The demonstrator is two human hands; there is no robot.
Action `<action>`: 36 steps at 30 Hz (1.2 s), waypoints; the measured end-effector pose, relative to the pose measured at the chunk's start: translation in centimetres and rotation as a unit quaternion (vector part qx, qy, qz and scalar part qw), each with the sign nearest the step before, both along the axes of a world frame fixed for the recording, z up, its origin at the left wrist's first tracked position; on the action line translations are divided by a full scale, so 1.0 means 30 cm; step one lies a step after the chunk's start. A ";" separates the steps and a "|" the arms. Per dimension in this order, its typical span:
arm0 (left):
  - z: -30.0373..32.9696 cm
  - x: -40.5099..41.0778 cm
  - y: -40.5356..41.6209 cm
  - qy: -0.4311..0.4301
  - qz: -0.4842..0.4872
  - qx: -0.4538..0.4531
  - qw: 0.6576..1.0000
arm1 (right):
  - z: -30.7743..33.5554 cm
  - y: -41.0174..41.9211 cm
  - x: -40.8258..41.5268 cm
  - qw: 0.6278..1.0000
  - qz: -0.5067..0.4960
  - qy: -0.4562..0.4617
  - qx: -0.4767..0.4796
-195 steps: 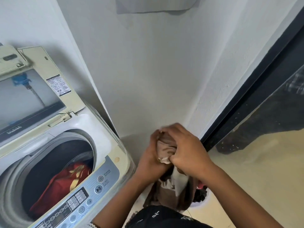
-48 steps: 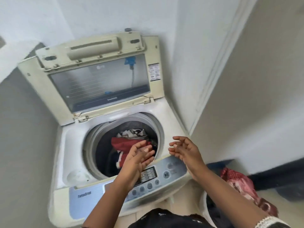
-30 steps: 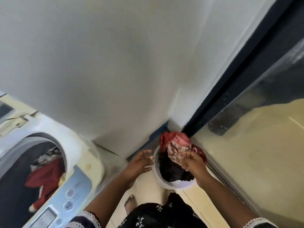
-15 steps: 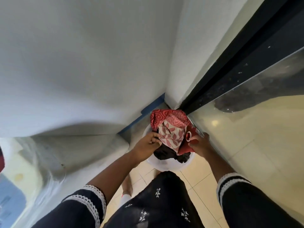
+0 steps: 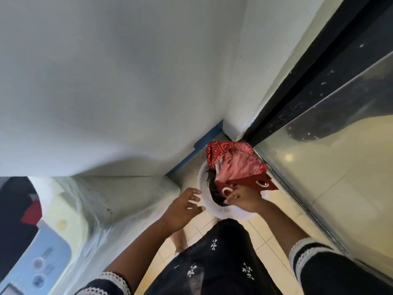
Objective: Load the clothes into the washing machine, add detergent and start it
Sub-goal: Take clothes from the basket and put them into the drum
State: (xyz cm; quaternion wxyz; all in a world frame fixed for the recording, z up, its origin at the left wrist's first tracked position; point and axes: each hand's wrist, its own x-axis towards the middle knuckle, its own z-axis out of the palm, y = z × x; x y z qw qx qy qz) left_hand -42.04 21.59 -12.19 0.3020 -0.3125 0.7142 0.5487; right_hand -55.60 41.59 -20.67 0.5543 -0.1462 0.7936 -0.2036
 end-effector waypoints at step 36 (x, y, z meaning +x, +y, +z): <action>0.745 0.396 -0.271 0.280 0.363 0.290 0.840 | 0.902 -0.410 0.596 0.884 -0.048 0.359 -0.295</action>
